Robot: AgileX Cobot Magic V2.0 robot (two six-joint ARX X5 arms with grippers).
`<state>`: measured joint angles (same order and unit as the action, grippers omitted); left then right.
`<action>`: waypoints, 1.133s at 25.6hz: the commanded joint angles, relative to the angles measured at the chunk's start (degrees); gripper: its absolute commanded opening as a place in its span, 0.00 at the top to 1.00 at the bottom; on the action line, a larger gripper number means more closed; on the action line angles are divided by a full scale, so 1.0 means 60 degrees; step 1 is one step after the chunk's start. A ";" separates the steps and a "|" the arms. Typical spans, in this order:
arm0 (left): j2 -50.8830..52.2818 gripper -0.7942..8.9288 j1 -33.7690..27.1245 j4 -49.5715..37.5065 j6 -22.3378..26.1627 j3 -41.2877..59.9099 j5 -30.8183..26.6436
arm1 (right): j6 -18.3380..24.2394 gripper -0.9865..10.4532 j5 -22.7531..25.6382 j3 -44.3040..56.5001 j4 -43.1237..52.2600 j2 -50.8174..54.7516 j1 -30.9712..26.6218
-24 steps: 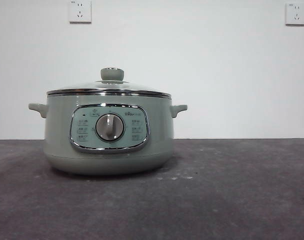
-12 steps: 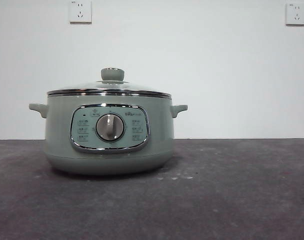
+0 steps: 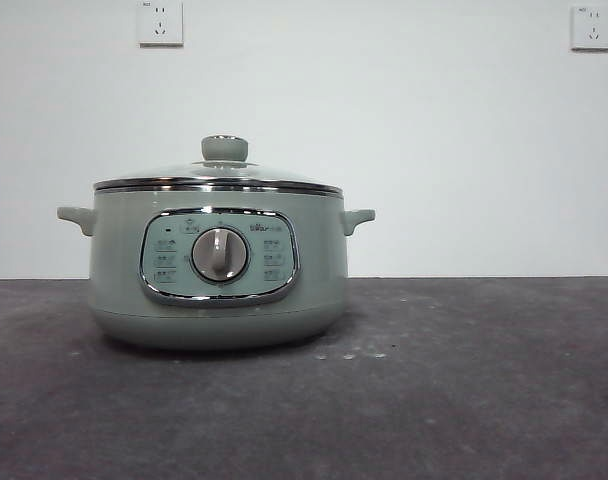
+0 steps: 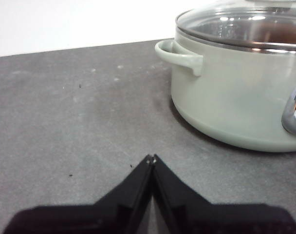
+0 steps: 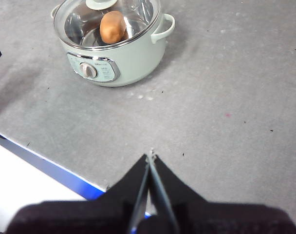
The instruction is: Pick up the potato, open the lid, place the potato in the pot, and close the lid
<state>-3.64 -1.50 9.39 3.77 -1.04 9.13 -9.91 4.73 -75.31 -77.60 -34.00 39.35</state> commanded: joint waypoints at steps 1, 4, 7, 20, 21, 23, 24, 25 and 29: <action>-0.0080 0.92 -0.0033 -0.0033 -0.0095 0.0087 0.0011 | -0.0095 0.91 0.0044 0.0069 -0.0229 0.0007 0.0011; -0.0164 0.92 -0.0033 -0.0033 -0.0095 0.0087 0.0011 | 0.0506 0.91 0.0543 0.0117 0.0157 0.0087 -0.0430; -0.0189 0.92 -0.0033 -0.0029 -0.0091 0.0084 0.0007 | 0.1479 0.91 0.0193 0.0943 0.2594 0.0743 -0.2153; -0.0208 0.92 -0.0033 -0.0029 -0.0095 0.0084 0.0011 | 0.2160 0.91 -0.1526 0.9577 1.0622 0.4302 -0.6506; -0.0208 0.92 -0.0033 -0.0029 -0.0091 0.0084 0.0011 | 0.2160 0.91 -0.1530 0.9974 1.0797 0.4488 -0.6506; -0.0208 0.92 -0.0033 -0.0029 -0.0091 0.0087 0.0011 | 0.2157 0.91 -0.1537 1.0779 1.1027 0.4954 -0.6506; -0.0208 0.92 -0.0033 -0.0029 -0.0095 0.0087 0.0011 | 0.2153 0.91 -0.1537 1.1074 1.1089 0.5133 -0.6506; -0.0211 0.92 -0.0033 -0.0029 -0.0095 0.0084 0.0011 | 0.2149 0.91 -0.1537 1.1413 1.1114 0.5355 -0.6506; -0.0211 0.92 -0.0033 -0.0029 -0.0091 0.0084 0.0011 | 0.2157 0.91 -0.1537 1.2178 1.1180 0.5592 -0.6506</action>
<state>-4.86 -1.50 9.41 3.77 -1.04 9.13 2.83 -4.43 -3.20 -11.38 -0.62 0.36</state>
